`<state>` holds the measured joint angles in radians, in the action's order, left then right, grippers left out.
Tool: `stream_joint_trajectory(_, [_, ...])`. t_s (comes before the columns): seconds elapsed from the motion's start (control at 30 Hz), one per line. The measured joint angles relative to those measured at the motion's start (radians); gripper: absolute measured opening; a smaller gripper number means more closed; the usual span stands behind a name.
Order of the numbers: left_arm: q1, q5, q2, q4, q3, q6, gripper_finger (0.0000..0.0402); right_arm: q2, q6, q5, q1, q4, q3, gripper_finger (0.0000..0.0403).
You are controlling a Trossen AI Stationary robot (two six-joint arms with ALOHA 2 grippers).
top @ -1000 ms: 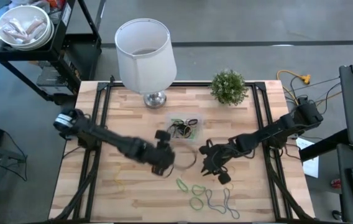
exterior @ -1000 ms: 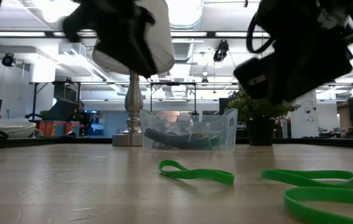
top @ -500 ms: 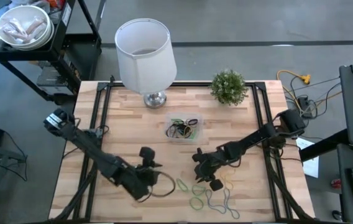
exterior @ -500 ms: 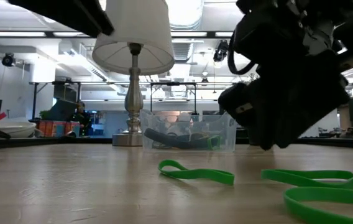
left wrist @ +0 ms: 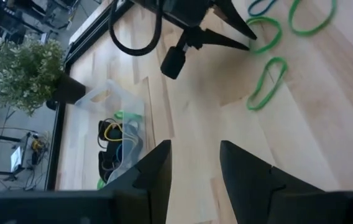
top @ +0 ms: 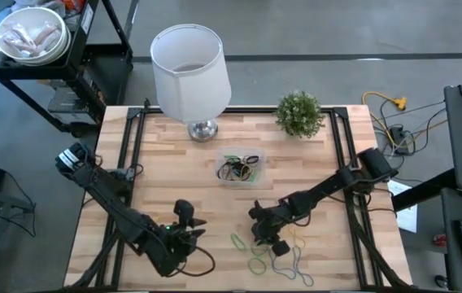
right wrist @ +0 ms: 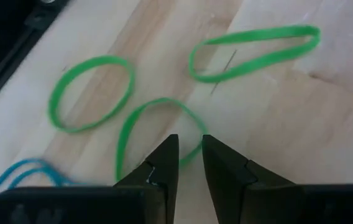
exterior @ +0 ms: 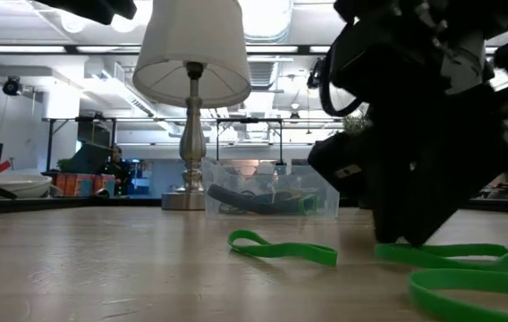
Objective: Pick and place rubber bands into bin
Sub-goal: Put the green rubber band into the transparent bin
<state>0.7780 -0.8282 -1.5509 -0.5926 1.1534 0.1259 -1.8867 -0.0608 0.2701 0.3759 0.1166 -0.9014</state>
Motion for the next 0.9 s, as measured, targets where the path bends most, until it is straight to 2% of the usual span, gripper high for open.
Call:
stream_joint_trajectory(0.73, [0.001,0.0,0.001,0.0,0.0,0.002,0.0121,-0.054,-0.017,-0.019,0.027,0.036,-0.016,0.0067])
stream_joint_trajectory(0.9, [0.001,0.001,0.001,0.0,0.0,0.002,0.0121,-0.046,0.076,-0.075,0.051,0.027,-0.015,0.0032])
